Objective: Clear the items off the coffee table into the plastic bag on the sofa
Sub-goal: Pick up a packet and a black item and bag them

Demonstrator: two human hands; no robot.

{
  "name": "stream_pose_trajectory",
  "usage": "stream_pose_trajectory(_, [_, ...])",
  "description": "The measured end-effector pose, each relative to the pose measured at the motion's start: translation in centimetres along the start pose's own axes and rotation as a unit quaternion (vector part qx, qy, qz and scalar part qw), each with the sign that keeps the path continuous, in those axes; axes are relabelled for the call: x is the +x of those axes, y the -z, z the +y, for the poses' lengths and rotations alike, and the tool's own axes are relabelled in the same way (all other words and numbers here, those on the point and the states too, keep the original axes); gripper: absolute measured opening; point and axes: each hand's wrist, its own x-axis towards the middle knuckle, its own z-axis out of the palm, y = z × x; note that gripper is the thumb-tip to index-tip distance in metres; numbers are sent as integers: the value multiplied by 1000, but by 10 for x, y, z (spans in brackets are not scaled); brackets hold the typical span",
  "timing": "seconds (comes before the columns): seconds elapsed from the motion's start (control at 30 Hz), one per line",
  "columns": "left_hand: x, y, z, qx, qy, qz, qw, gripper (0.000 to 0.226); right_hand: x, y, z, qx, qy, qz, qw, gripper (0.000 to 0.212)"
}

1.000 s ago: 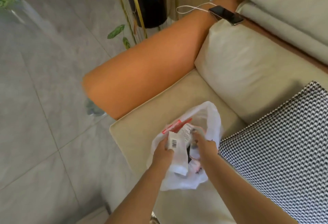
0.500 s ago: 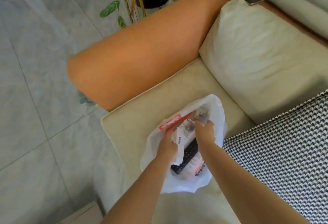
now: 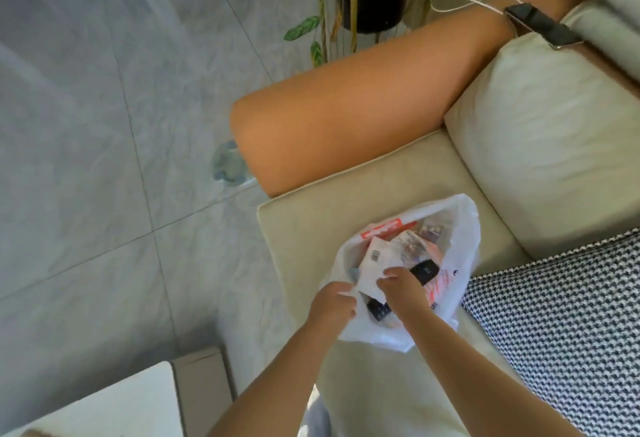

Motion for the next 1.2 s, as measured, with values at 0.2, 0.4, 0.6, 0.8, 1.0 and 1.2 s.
stream_pose_trajectory(0.2, [-47,51,-58,85,-37,42,995,36,-67,-51,-5,-153,96,-66,981,32])
stream_pose_trajectory(0.4, [-89,104,-141,161,-52,92,981,35,-135,-118,6,-304,203,-114,924,27])
stream_pose_trajectory(0.6, [-153,154,-235,132,-48,138,981,32,-222,-184,18,-370,276,-128,878,23])
stream_pose_trajectory(0.8, [-218,187,-329,79,-7,180,980,30,-299,-247,38,-448,345,-173,807,14])
stream_pose_trajectory(1.0, [-287,191,-409,11,62,243,968,34,-378,-286,70,-498,426,-208,726,28])
stream_pose_trajectory(1.2, [-349,171,-455,-43,98,304,947,35,-435,-296,102,-552,518,-251,604,28])
